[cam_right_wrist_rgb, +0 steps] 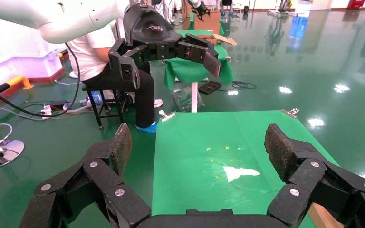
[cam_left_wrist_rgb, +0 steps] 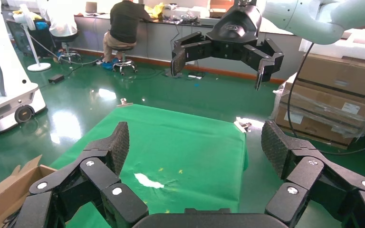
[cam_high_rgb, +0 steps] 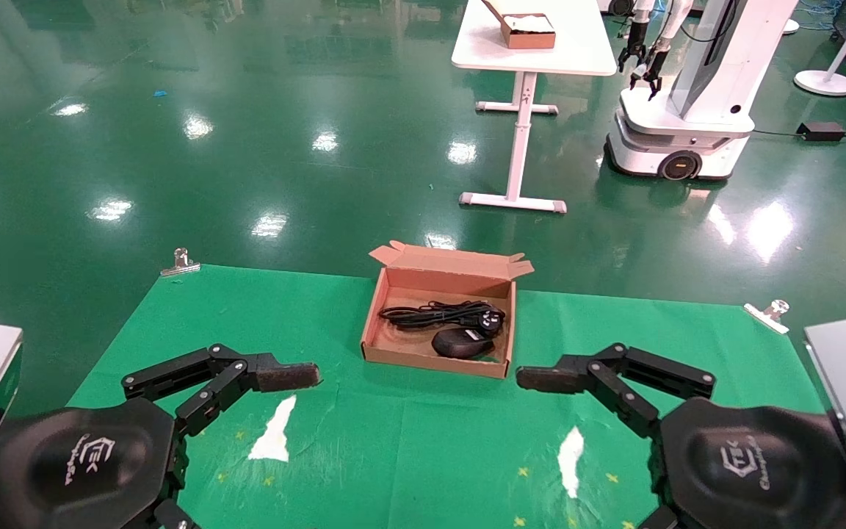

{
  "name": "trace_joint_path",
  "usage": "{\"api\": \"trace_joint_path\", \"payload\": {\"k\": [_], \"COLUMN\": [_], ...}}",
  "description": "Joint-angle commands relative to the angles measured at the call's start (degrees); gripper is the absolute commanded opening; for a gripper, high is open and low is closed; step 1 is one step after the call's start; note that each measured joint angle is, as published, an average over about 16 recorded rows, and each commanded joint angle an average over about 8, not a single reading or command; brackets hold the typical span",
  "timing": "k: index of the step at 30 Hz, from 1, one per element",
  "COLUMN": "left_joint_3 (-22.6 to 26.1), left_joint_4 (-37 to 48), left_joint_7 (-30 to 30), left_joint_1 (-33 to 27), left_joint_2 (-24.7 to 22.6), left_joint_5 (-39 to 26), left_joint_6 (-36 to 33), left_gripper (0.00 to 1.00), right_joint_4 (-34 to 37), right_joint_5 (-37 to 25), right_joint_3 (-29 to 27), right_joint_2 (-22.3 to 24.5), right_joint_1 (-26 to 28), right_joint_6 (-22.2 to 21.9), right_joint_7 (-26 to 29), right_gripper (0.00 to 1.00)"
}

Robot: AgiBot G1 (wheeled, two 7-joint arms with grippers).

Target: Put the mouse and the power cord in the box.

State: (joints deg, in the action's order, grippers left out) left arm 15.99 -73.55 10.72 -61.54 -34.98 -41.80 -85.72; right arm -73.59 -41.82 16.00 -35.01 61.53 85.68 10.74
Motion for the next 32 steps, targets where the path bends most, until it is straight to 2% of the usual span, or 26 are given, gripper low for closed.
{"api": "trace_joint_path", "payload": {"k": [1, 32], "left_joint_3": [0.0, 0.1], "left_joint_4": [0.0, 0.0], "left_joint_7": [0.0, 0.0], "left_joint_1": [0.0, 0.0], "left_joint_2": [0.0, 0.0], "left_joint_5": [0.0, 0.0], "left_joint_6": [0.0, 0.0], "left_gripper": [1.00, 1.00], "right_joint_4": [0.0, 0.1], "right_joint_5": [0.0, -0.1], "right_joint_3": [0.0, 0.0], "right_joint_2": [0.0, 0.0], "right_joint_1": [0.0, 0.1], "right_joint_6": [0.0, 0.0], "right_joint_7": [0.0, 0.0], "right_gripper": [1.00, 1.00]}}
